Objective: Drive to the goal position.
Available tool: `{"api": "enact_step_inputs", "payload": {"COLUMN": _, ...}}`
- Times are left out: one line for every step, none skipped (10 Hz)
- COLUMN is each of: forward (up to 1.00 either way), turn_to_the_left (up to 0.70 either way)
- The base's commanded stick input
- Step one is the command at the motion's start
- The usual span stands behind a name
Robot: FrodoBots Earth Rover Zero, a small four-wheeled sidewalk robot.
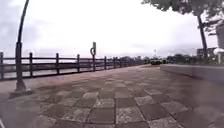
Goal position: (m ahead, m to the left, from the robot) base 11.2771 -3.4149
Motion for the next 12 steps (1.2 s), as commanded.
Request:
{"api": "enact_step_inputs", "payload": {"forward": 1.00, "turn_to_the_left": 0.00}}
{"api": "enact_step_inputs", "payload": {"forward": 1.00, "turn_to_the_left": 0.00}}
{"api": "enact_step_inputs", "payload": {"forward": 1.00, "turn_to_the_left": 0.00}}
{"api": "enact_step_inputs", "payload": {"forward": 1.00, "turn_to_the_left": 0.00}}
{"api": "enact_step_inputs", "payload": {"forward": 1.00, "turn_to_the_left": 0.00}}
{"api": "enact_step_inputs", "payload": {"forward": 1.00, "turn_to_the_left": 0.00}}
{"api": "enact_step_inputs", "payload": {"forward": 1.00, "turn_to_the_left": 0.00}}
{"api": "enact_step_inputs", "payload": {"forward": 1.00, "turn_to_the_left": 0.00}}
{"api": "enact_step_inputs", "payload": {"forward": 1.00, "turn_to_the_left": 0.00}}
{"api": "enact_step_inputs", "payload": {"forward": 1.00, "turn_to_the_left": 0.00}}
{"api": "enact_step_inputs", "payload": {"forward": 1.00, "turn_to_the_left": 0.00}}
{"api": "enact_step_inputs", "payload": {"forward": 1.00, "turn_to_the_left": 0.00}}
